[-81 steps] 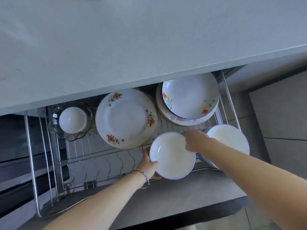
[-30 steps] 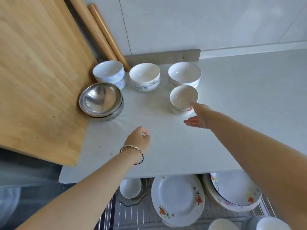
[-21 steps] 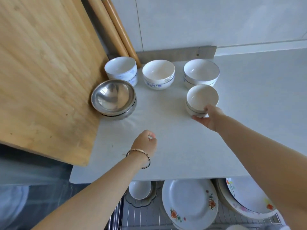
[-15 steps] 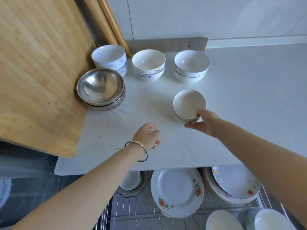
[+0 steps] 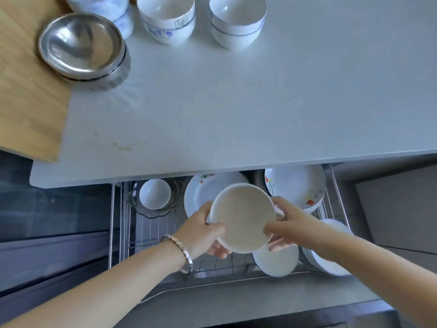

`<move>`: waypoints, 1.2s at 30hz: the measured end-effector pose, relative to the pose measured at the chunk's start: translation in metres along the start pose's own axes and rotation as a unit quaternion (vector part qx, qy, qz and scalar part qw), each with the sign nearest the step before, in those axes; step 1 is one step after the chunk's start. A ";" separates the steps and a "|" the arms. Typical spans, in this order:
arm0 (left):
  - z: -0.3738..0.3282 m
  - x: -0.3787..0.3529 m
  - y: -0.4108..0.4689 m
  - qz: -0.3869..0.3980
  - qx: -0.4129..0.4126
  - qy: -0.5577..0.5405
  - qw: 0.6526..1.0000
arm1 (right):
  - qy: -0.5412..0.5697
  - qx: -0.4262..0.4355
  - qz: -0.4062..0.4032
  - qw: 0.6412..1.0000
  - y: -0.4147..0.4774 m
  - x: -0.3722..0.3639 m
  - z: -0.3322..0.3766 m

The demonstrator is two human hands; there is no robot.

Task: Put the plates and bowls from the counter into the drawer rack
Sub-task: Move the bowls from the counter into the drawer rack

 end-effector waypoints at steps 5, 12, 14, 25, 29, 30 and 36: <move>0.068 -0.003 0.042 -0.025 0.034 0.053 0.998 | -0.142 -0.018 -0.007 0.990 0.050 -0.013 -0.056; 0.157 -0.002 0.098 -0.040 0.120 0.112 0.986 | -0.420 0.027 -0.002 0.907 0.126 -0.042 -0.099; 0.179 -0.002 0.109 -0.035 0.140 0.119 0.982 | -0.488 0.026 -0.001 0.872 0.143 -0.051 -0.109; 0.218 0.020 0.161 -0.074 0.142 0.171 0.972 | -0.656 0.061 0.034 0.752 0.196 -0.079 -0.142; 0.224 0.021 0.170 -0.058 0.148 0.188 0.969 | -0.667 0.044 0.062 0.742 0.202 -0.080 -0.148; 0.225 0.021 0.171 -0.057 0.149 0.188 0.969 | -0.664 0.043 0.066 0.744 0.202 -0.080 -0.148; 0.220 0.029 0.162 -0.128 0.093 0.203 0.966 | -0.658 0.040 0.078 0.748 0.201 -0.080 -0.142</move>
Point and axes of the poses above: each hand's wrist, its own y-axis towards the middle knuckle, its own x-axis out of the back of the hand, z = x × y, the point moved 10 cm from there along y, towards the middle knuckle, and after that the axes turned 9 degrees about -y, right-handed, at the moved point
